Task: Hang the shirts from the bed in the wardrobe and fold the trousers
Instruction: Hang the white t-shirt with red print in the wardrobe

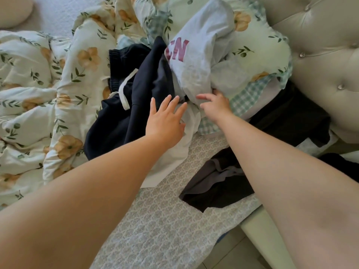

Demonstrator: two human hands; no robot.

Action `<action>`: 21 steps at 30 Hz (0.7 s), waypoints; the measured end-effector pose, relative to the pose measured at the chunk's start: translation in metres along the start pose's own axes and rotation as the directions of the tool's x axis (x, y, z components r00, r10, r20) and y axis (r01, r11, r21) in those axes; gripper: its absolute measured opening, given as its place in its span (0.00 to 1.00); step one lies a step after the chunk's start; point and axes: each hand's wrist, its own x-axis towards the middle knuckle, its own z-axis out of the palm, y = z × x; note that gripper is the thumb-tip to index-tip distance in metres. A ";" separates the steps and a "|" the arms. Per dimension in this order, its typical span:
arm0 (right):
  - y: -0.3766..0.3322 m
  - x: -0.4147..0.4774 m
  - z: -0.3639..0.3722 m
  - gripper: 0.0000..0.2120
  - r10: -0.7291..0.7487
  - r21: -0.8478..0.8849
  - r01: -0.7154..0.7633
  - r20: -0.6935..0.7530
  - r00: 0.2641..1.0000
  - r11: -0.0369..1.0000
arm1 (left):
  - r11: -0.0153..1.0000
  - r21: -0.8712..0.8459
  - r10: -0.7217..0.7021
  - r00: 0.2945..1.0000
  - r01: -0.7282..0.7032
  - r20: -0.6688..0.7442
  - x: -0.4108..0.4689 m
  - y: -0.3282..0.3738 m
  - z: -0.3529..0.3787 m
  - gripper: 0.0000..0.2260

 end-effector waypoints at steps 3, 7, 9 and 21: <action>0.000 0.010 0.003 0.20 0.082 0.115 -0.088 0.059 0.995 0.989 | 0.998 -0.060 -0.013 1.000 0.013 -0.012 0.002 -0.001 0.003 0.27; -0.007 0.001 0.001 0.13 0.085 0.449 -0.127 0.113 0.990 0.885 | 0.970 -0.236 -0.067 0.997 0.054 -0.047 0.004 -0.002 -0.001 0.30; -0.014 -0.008 -0.004 0.11 0.048 0.600 -0.139 0.165 0.985 0.788 | 0.938 -0.341 -0.087 0.994 0.062 -0.059 0.006 -0.002 -0.010 0.33; -0.072 -0.079 -0.049 0.14 -0.113 0.788 -0.101 0.212 0.971 0.607 | 0.549 -0.820 -0.340 0.940 0.161 -0.043 -0.008 0.008 -0.093 0.09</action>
